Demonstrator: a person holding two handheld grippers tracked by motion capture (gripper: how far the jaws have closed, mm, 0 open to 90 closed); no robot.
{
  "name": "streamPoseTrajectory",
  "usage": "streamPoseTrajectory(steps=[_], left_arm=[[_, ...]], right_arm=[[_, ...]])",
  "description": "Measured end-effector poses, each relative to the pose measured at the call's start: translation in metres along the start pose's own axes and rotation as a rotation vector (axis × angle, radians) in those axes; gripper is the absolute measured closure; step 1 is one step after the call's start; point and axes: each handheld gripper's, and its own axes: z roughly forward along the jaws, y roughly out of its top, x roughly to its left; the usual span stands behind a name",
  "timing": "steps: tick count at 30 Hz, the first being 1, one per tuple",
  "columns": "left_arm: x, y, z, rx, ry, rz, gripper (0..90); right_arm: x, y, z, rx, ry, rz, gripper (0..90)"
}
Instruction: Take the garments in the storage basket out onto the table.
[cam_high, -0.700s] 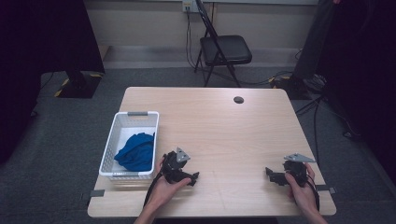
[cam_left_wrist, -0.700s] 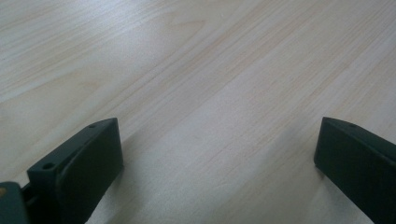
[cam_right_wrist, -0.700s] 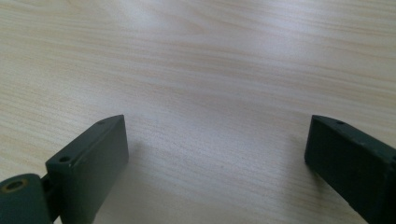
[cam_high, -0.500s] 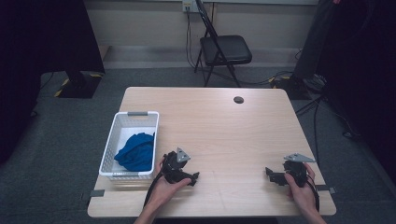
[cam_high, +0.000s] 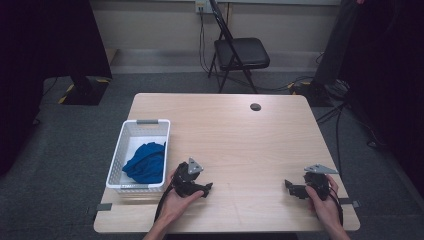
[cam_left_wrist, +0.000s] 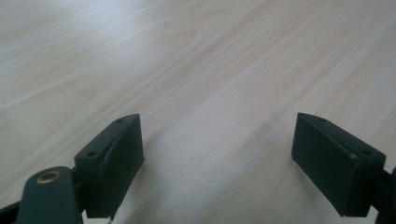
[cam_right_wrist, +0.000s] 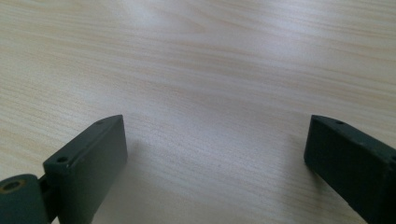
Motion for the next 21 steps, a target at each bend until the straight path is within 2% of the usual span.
streamPoseTrajectory(steps=[3, 6, 13, 21], left_arm=[[-0.003, 0.004, -0.006, -0.043, 0.001, 0.004, 16.5], [-0.004, 0.006, -0.009, -0.066, 0.004, 0.009, 16.8], [-0.006, 0.008, -0.011, -0.063, -0.018, 0.010, 16.8], [-0.012, 0.019, -0.016, -0.069, -0.023, 0.046, 16.8]], right_arm=[[0.000, 0.000, 0.000, 0.000, 0.001, 0.000, 4.8], [0.000, 0.000, 0.000, 0.000, 0.003, -0.004, 4.8], [0.000, 0.000, 0.000, 0.000, 0.003, -0.004, 4.7], [-0.001, 0.000, 0.000, 0.000, 0.004, -0.004, 4.8]])
